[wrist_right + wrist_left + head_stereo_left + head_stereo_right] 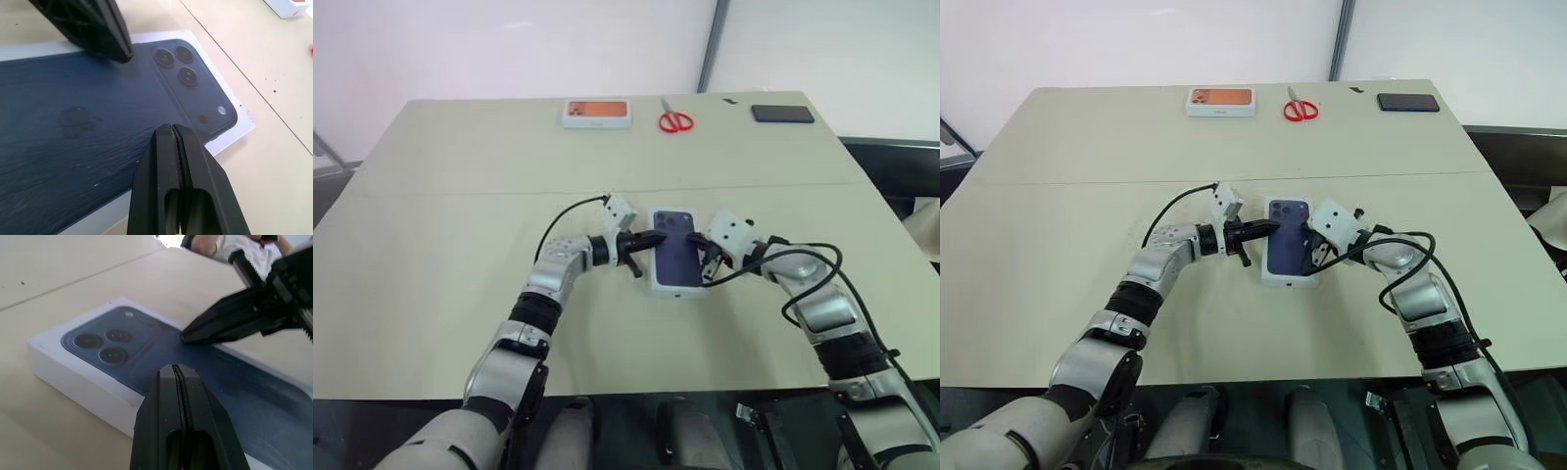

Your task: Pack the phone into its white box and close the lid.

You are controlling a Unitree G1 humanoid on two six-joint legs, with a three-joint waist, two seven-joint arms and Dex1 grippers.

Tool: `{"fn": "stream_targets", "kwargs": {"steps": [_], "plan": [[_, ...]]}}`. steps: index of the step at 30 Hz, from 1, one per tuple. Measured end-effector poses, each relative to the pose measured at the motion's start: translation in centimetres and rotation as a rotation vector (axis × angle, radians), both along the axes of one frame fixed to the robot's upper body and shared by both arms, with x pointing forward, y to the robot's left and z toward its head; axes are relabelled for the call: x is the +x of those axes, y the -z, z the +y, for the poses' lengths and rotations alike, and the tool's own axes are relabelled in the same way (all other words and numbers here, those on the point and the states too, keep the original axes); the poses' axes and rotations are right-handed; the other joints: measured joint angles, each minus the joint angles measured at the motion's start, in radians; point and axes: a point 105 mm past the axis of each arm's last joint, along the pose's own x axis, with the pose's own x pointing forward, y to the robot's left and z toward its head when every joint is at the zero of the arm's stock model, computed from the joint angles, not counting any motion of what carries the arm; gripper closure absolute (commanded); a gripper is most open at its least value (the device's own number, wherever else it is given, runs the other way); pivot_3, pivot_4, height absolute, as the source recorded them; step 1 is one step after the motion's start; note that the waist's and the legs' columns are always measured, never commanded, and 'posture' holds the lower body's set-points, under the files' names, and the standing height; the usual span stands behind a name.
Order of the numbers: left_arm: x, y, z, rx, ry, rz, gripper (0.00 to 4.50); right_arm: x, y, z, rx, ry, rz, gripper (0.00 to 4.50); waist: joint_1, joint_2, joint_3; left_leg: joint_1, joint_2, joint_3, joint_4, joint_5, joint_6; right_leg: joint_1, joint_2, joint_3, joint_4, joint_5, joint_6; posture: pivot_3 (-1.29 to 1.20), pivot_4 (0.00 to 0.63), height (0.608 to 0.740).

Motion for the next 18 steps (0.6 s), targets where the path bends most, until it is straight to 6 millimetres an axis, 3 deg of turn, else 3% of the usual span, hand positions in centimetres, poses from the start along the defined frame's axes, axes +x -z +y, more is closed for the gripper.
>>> {"fn": "stream_targets", "kwargs": {"steps": [8,9,11,14,18], "plan": [[-1.1,0.3,1.0,0.022,0.061,0.053,4.5,-1.3,0.2,-0.4,0.007,-0.047,0.068,4.47,0.001,0.0,0.0,0.002,0.0,-0.001,0.0,0.0,0.0,0.004,0.0,-0.001,-0.001,0.0,0.0,0.0,0.15,0.74],[-1.0,0.3,1.1,0.011,0.054,0.071,4.24,-1.3,0.2,-0.5,0.033,-0.04,0.089,4.23,0.001,0.0,0.0,0.002,0.0,-0.001,0.0,0.0,0.0,0.004,0.0,-0.001,-0.001,0.0,0.0,0.0,0.15,0.74],[-0.9,0.2,1.4,-0.018,0.037,0.094,3.62,-1.5,0.1,-0.6,0.12,-0.032,0.154,3.59,0.001,0.0,0.0,0.002,0.0,-0.001,0.0,0.0,0.001,0.004,0.0,-0.001,-0.001,0.0,0.0,0.0,0.15,0.74],[-0.2,-0.3,3.0,-0.028,-0.029,0.079,2.18,-1.9,-0.6,-0.4,0.229,-0.059,0.206,2.08,-0.003,0.0,0.0,0.001,0.0,-0.001,0.0,0.0,0.001,0.002,0.0,-0.001,-0.001,0.0,0.0,0.0,0.15,0.74],[0.1,-2.5,5.6,-0.021,-0.08,-0.018,0.14,-1.7,-1.8,-0.5,0.277,-0.069,0.174,0.02,-0.004,0.0,0.0,0.001,0.001,-0.001,0.0,0.0,0.0,0.001,0.0,0.0,0.0,0.0,0.0,0.0,0.15,0.74]]}}
